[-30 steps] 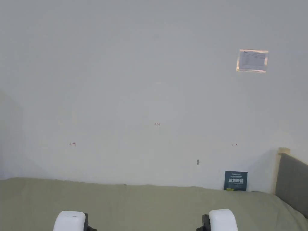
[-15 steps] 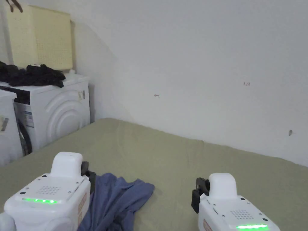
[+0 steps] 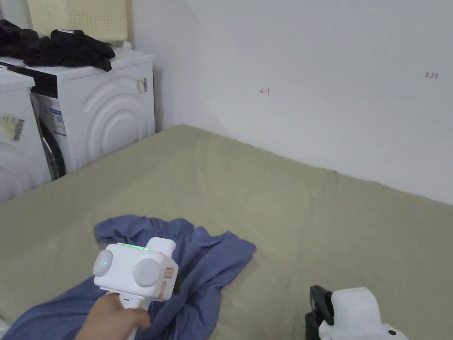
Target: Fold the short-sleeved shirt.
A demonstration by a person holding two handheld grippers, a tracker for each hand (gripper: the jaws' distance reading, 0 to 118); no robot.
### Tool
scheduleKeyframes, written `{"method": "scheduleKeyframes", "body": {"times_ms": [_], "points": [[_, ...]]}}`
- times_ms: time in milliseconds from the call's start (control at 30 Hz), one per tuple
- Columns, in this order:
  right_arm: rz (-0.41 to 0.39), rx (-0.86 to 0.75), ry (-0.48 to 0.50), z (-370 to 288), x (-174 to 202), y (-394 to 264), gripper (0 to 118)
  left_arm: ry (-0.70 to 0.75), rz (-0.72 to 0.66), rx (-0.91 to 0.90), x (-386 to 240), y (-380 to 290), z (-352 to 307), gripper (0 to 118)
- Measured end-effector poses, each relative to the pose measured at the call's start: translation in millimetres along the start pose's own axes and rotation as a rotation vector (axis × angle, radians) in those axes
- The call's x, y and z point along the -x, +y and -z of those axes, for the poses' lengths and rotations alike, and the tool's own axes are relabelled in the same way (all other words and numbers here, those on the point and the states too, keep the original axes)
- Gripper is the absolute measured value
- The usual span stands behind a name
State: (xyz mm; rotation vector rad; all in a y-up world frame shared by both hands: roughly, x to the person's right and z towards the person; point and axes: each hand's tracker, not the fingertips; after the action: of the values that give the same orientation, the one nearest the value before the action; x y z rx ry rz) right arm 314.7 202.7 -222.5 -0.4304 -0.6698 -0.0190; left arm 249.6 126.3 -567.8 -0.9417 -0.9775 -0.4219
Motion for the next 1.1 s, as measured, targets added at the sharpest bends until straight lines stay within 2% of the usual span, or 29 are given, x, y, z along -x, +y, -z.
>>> {"method": "scheduleKeyframes", "body": {"times_ms": [67,100,167,367,500,533,567,600,633,667,800,1000,1100], "points": [[0.001,0.022,0.003,12.5,-6.4,-5.2,3,0.004,0.003,-0.005,-0.5,5.4,16.0,101],[0.002,0.032,-0.001,18.6,-8.1,-8.3,3,0.004,0.003,-0.007,-1.3,8.9,25.7,118],[0.008,0.050,-0.010,28.8,-12.7,-13.0,3,-0.023,0.006,-0.027,-2.7,12.7,37.8,118],[0.025,0.094,-0.024,49.5,-20.2,-25.9,3,0.034,0.043,0.009,-16.4,33.2,91.5,118],[0.031,0.117,-0.033,54.7,-23.4,-31.8,3,0.121,0.070,0.070,-17.8,38.3,123.7,98],[0.032,0.120,-0.034,54.3,-23.9,-32.5,3,0.155,0.088,0.102,-16.6,37.2,127.1,98],[0.033,0.122,-0.037,53.0,-24.1,-33.1,3,0.153,0.087,0.128,-13.4,38.4,128.7,79],[0.032,0.123,-0.040,51.3,-24.6,-33.9,3,0.083,0.029,0.105,-7.5,37.8,122.7,58],[0.030,0.124,-0.043,49.3,-24.8,-34.8,3,-0.005,-0.047,0.050,-4.3,39.1,115.4,25],[0.029,0.122,-0.046,46.8,-25.5,-35.6,3,-0.026,-0.066,0.052,-7.2,41.7,115.6,4],[0.043,0.121,-0.055,34.7,-32.1,-36.8,3,-0.027,-0.063,0.054,12.4,36.3,120.0,4],[0.067,0.096,-0.102,3.2,-52.5,-38.6,3,-0.202,-0.048,-0.121,-29.9,45.6,62.5,4],[0.082,0.086,-0.138,-16.9,-66.4,-41.4,3,-0.193,0.025,-0.159,-66.0,59.8,42.8,4]]}}
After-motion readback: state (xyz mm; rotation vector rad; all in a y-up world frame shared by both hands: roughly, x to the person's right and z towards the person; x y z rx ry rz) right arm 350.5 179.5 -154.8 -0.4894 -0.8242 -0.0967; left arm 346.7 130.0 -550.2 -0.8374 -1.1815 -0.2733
